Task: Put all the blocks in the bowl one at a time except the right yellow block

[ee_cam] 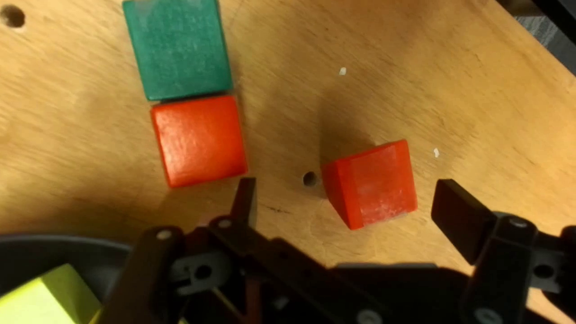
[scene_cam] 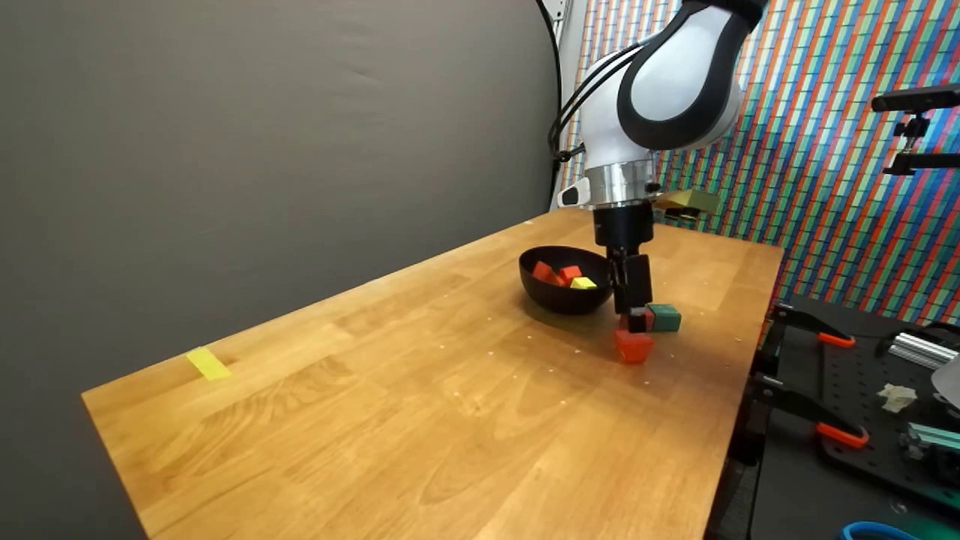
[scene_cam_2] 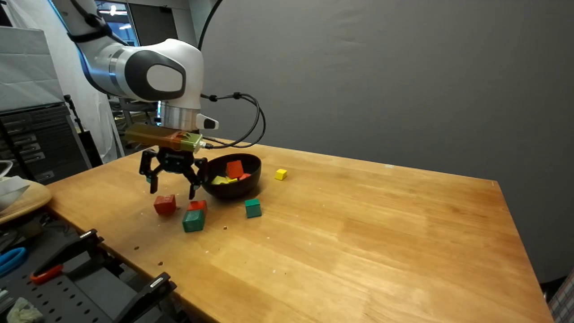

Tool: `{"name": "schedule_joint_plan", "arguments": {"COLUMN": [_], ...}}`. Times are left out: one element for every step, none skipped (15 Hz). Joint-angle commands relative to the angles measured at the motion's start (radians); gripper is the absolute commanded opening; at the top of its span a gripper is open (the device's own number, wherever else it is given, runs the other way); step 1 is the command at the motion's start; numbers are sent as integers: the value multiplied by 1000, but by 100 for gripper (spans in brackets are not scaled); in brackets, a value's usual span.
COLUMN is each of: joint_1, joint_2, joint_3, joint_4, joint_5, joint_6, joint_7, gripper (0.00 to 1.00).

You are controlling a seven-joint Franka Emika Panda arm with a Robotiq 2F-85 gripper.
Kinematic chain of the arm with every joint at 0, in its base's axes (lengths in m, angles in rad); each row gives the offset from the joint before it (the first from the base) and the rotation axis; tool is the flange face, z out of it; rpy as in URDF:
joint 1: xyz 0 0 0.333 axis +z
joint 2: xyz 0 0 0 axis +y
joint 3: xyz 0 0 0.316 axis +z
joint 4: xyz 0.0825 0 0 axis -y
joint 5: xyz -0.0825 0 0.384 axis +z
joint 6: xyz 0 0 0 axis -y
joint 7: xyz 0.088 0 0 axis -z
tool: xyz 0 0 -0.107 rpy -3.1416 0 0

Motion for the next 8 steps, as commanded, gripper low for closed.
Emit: {"name": "schedule_joint_plan", "arguments": {"joint_1": [-4,-2,-2,1,4,9,13,18], "joint_2": [70,81,88,90,92,88,82,73], "joint_3": [-4,-4,-3,-2,-2,-1,-1,0], "joint_4": [87,97,104,105,106,102,99,91], "joint_5": [-46,-55,-61,-70,-85,-93,-102,-108], "joint_6": [-61,-73,-85,-95,-106,-116,-124,-129], "joint_7": [-42,-45,-49,-53,-54,-53,-49,-45], "gripper": [98,79,75,67,59,49,45,41]}}
